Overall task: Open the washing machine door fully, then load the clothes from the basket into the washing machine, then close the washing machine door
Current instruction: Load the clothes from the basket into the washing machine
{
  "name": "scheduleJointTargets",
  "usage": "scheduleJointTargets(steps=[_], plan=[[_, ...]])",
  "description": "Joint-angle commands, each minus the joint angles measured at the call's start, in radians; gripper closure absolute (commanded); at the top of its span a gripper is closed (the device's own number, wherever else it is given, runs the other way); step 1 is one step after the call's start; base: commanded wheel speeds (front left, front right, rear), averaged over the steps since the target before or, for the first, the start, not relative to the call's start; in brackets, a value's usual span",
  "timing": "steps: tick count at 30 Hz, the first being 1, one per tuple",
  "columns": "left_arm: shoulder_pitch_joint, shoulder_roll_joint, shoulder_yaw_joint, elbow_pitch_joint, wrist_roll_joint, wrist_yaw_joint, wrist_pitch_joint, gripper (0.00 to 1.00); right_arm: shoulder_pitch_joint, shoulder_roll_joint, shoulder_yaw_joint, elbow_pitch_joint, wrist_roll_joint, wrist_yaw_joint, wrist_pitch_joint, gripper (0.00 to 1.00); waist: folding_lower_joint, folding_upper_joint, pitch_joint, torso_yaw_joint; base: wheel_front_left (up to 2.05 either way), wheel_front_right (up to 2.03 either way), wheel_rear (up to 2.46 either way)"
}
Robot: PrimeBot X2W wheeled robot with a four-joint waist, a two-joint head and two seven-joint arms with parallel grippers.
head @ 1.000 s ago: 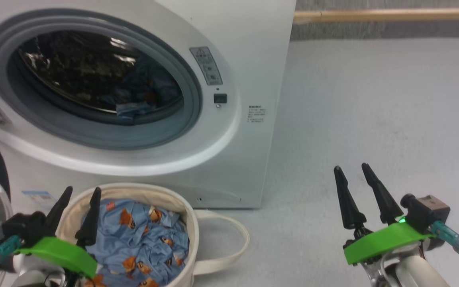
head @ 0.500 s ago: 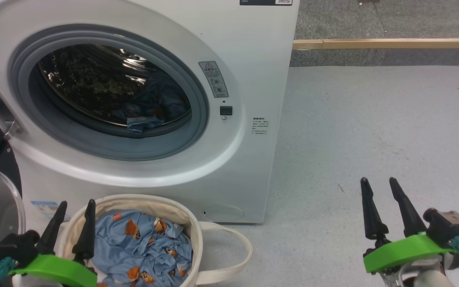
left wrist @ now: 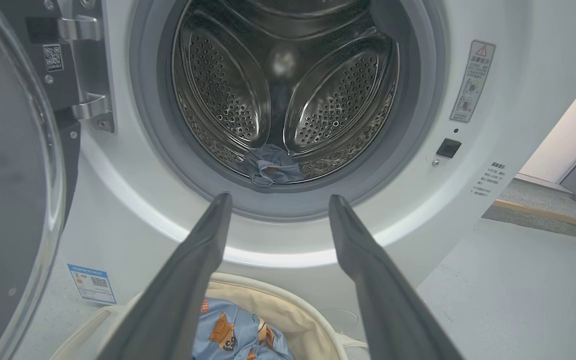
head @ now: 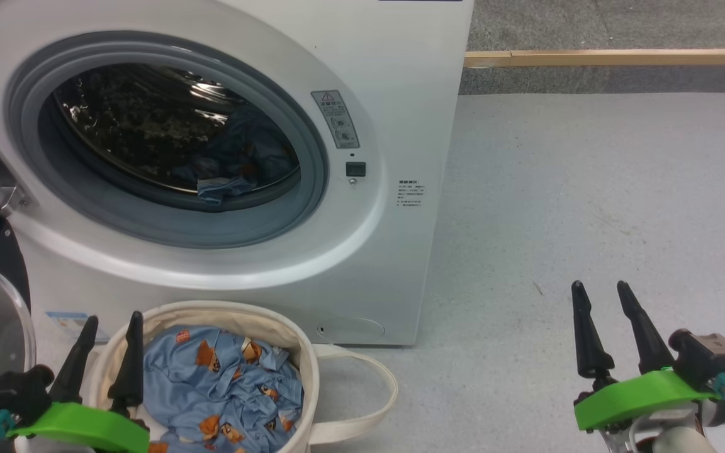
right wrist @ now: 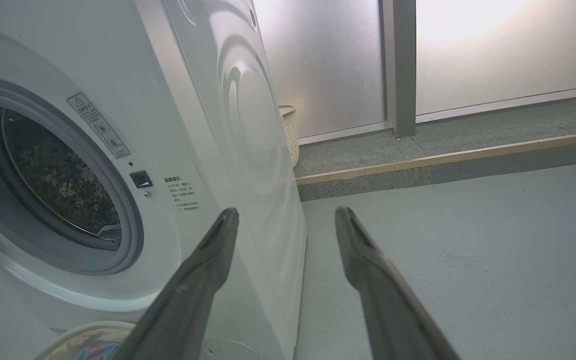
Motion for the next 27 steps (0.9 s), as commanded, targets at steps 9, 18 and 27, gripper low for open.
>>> scheduleJointTargets(steps=[9, 18, 27], plan=[[-0.053, 0.007, 0.045, 0.029, 0.001, -0.006, -0.005, 0.00, -0.047, -0.011, 0.026, -0.031, 0.004, 0.001, -0.012, 0.00, -0.0001, -0.0001, 0.019, -0.003, 0.00, 0.00, 0.00], [-0.095, 0.010, 0.026, 0.106, 0.000, -0.006, -0.005, 0.00, -0.079, -0.018, 0.043, -0.036, 0.017, 0.001, -0.012, 0.00, -0.0001, -0.0001, 0.075, -0.008, 0.00, 0.00, 0.00], [-0.184, 0.005, -0.005, 0.216, -0.026, -0.006, -0.005, 0.00, -0.146, -0.020, 0.055, -0.047, -0.005, 0.001, -0.012, 0.00, -0.0001, -0.0001, 0.184, -0.014, 0.00, 0.00, 0.00]])
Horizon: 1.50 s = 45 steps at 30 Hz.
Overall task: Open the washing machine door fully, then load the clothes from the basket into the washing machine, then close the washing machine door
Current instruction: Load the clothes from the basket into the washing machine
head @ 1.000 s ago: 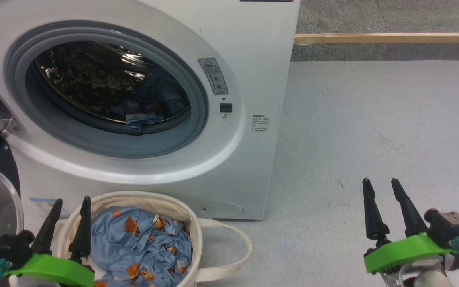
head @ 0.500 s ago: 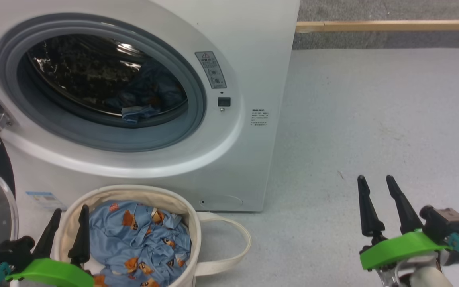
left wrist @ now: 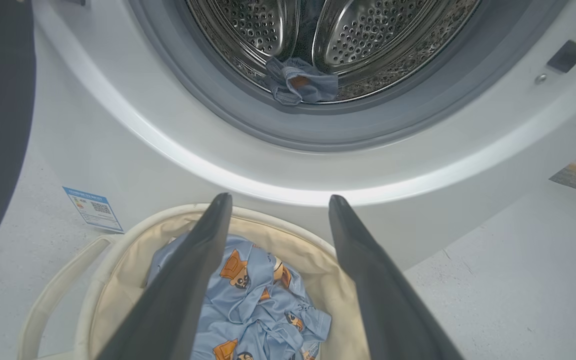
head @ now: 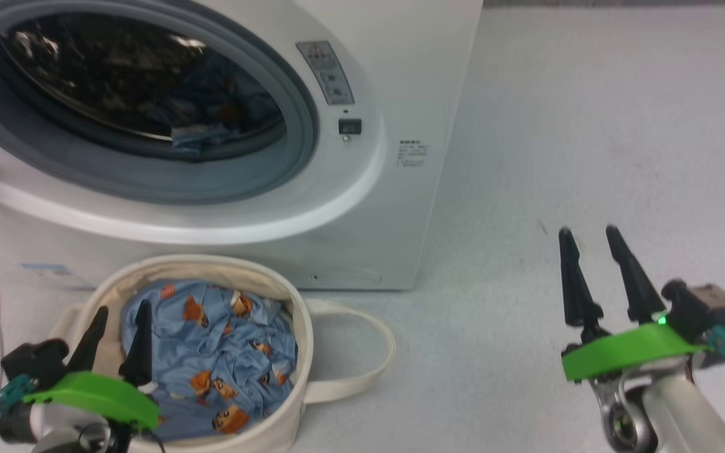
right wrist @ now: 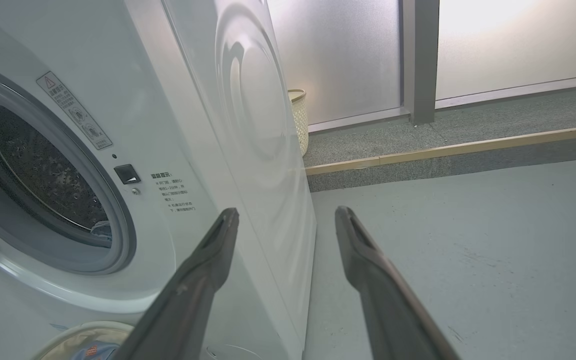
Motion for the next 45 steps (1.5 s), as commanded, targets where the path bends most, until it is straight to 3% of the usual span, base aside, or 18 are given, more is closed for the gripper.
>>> scheduleJointTargets(steps=[1, 21, 34, 45], plan=[[-0.052, 0.021, 0.022, -0.003, -0.010, -0.006, -0.005, 0.00, -0.046, -0.018, 0.022, -0.038, -0.012, 0.001, -0.012, 0.00, -0.0001, -0.0001, 0.045, -0.007, 0.00, 0.00, 0.00], [-0.315, 0.036, -0.182, 0.266, -0.183, -0.006, -0.005, 0.00, -0.199, -0.023, -0.001, -0.131, -0.063, 0.001, -0.012, 0.00, -0.0001, -0.0001, 0.358, -0.038, 0.00, 0.00, 0.00], [-0.444, 0.039, -0.332, 0.449, -0.316, -0.006, 0.004, 0.00, -0.248, -0.060, -0.016, -0.201, -0.094, 0.001, 0.015, 0.00, -0.0001, -0.0001, 0.471, -0.059, 0.00, 0.00, 0.00], [-0.544, 0.048, -0.462, 0.508, -0.365, -0.006, 0.056, 0.00, -0.232, -0.072, -0.073, -0.343, -0.145, 0.001, 0.099, 0.00, -0.0001, -0.0001, 0.571, -0.064, 0.00, 0.00, 0.00]])
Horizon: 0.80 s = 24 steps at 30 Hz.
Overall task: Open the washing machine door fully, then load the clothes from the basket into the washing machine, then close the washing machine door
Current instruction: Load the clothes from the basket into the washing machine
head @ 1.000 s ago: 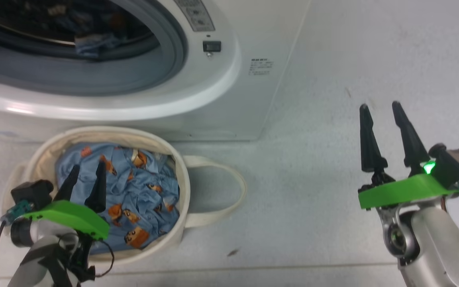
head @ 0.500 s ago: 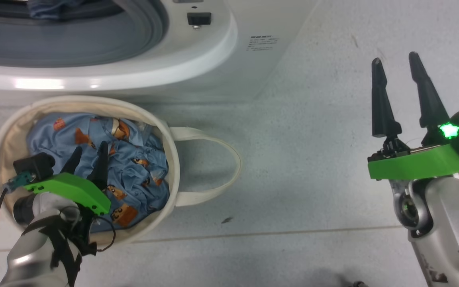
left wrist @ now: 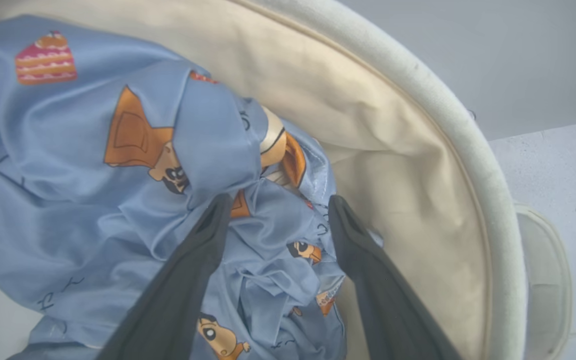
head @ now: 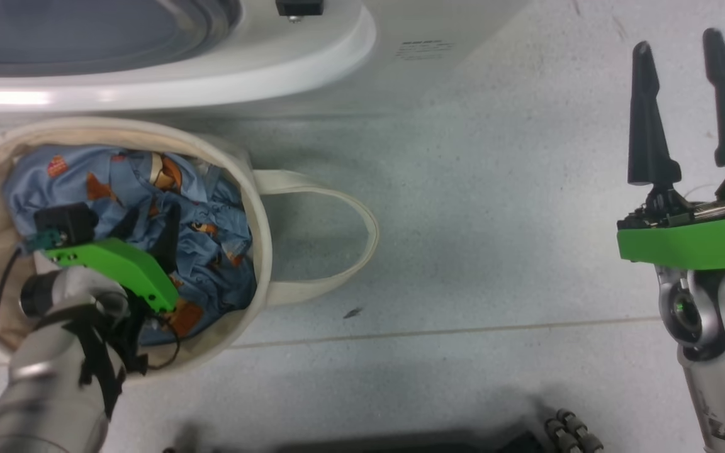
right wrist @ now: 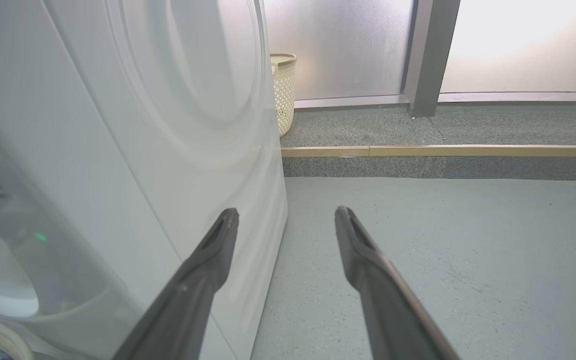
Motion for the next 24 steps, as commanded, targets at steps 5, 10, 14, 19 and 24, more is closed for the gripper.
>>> scheduleJointTargets(steps=[5, 10, 14, 19, 24], plan=[[-0.047, 0.069, -0.013, 0.026, -0.029, -0.006, -0.011, 0.00, 0.038, -0.002, 0.005, -0.097, -0.028, 0.001, 0.038, 0.00, 0.0000, 0.0000, 0.053, -0.019, 0.00, 0.00, 0.00], [-0.060, 0.081, -0.020, 0.060, -0.060, -0.006, -0.004, 0.00, 0.058, 0.011, 0.000, -0.123, -0.035, 0.001, 0.041, 0.00, 0.0000, 0.0000, 0.061, -0.046, 0.00, 0.00, 0.00], [-0.061, 0.092, -0.025, 0.080, -0.072, -0.006, 0.008, 0.00, 0.071, 0.018, 0.001, -0.129, -0.036, 0.001, 0.039, 0.00, 0.0000, 0.0000, 0.061, -0.065, 0.00, 0.00, 0.00], [-0.065, 0.106, -0.023, 0.094, -0.087, -0.006, 0.007, 0.00, 0.080, 0.020, 0.007, -0.134, -0.036, 0.001, 0.040, 0.00, 0.0000, 0.0000, 0.062, -0.082, 0.00, 0.00, 0.00], [-0.068, 0.104, -0.029, 0.097, -0.092, -0.006, -0.001, 0.00, 0.090, 0.018, 0.005, -0.143, -0.041, 0.001, 0.048, 0.00, 0.0000, 0.0000, 0.065, -0.081, 0.04, 0.04, 0.04]])
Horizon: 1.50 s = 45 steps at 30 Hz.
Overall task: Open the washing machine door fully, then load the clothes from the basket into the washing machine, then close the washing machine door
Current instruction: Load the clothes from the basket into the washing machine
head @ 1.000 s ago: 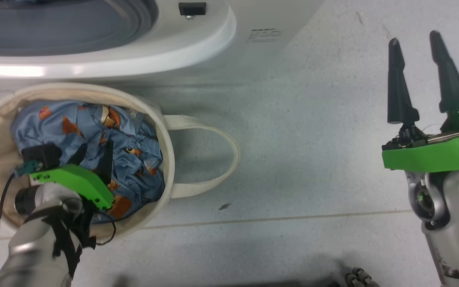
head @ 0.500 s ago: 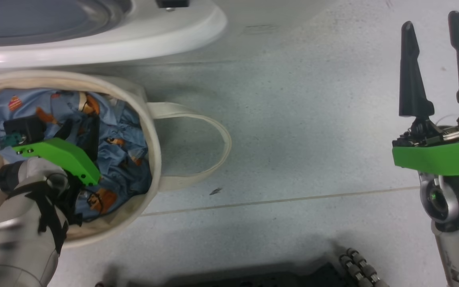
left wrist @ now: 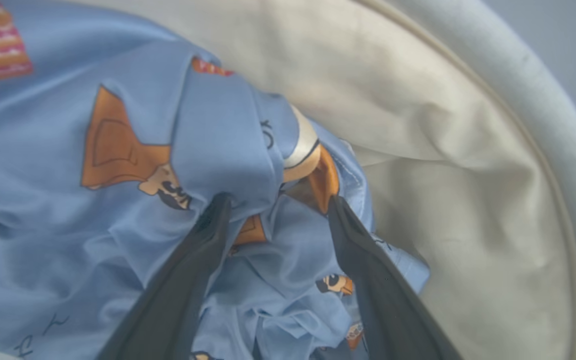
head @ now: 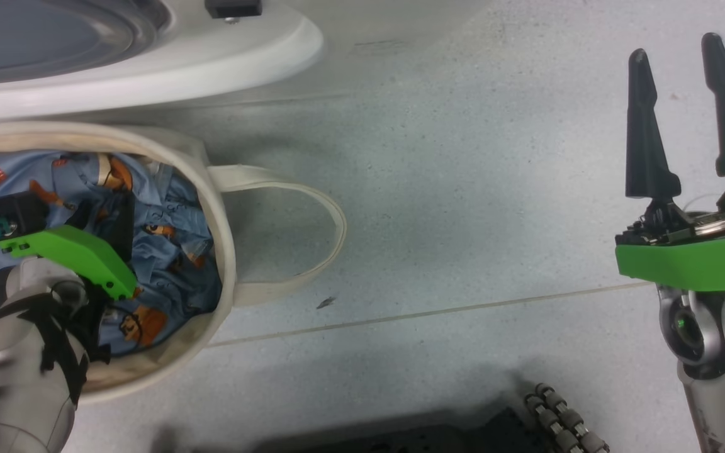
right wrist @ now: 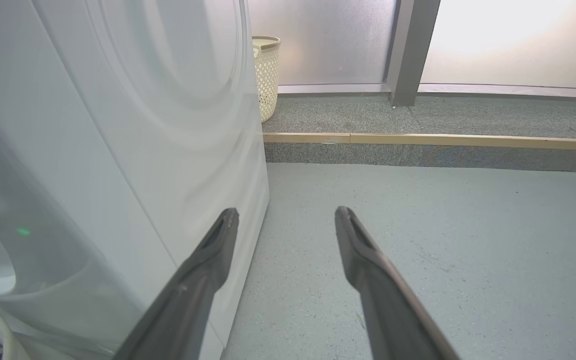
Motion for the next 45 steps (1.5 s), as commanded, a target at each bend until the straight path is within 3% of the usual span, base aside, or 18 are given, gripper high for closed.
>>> scheduleJointTargets(steps=[1, 13, 14, 15, 16, 24, 32, 45], plan=[[0.004, 0.045, 0.014, 0.003, -0.010, -0.006, -0.011, 0.00, 0.049, 0.000, 0.011, -0.039, -0.012, 0.001, 0.007, 0.00, 0.0000, 0.0000, 0.001, 0.004, 0.05, 0.05, 0.05], [0.012, 0.050, -0.012, -0.019, -0.058, -0.006, -0.017, 0.00, 0.091, 0.032, -0.016, -0.114, -0.067, 0.001, 0.060, 0.00, 0.0000, 0.0000, 0.001, 0.028, 0.08, 0.08, 0.08], [0.012, 0.051, -0.016, -0.023, -0.062, -0.006, -0.018, 0.05, 0.092, 0.036, -0.016, -0.116, -0.069, 0.001, 0.062, 0.00, 0.0000, 0.0000, 0.002, 0.029, 0.00, 0.00, 0.00], [0.013, 0.052, -0.018, -0.027, -0.067, -0.006, -0.020, 0.87, 0.093, 0.040, -0.014, -0.118, -0.071, 0.001, 0.062, 0.00, 0.0000, 0.0000, 0.003, 0.029, 0.00, 0.00, 0.00], [0.013, 0.052, -0.022, -0.031, -0.071, -0.006, -0.020, 1.00, 0.093, 0.042, -0.013, -0.118, -0.072, 0.001, 0.062, 0.00, 0.0000, 0.0000, 0.003, 0.028, 0.00, 0.00, 0.00], [0.010, 0.055, -0.044, -0.065, -0.100, -0.006, -0.057, 1.00, 0.081, 0.053, -0.010, -0.093, -0.070, 0.001, 0.044, 0.00, 0.0000, 0.0000, -0.014, 0.041, 0.00, 0.00, 0.00], [0.060, 0.057, -0.068, -0.132, -0.120, -0.006, -0.074, 1.00, 0.063, 0.063, 0.012, 0.011, -0.033, 0.001, -0.021, 0.00, 0.0000, 0.0000, -0.102, 0.062, 0.00, 0.00, 0.00], [0.249, 0.088, 0.089, -0.376, 0.012, -0.006, -0.075, 1.00, 0.044, 0.067, 0.075, 0.223, 0.058, 0.001, -0.119, 0.00, 0.0000, 0.0000, -0.297, 0.119, 0.00, 0.00, 0.00]])
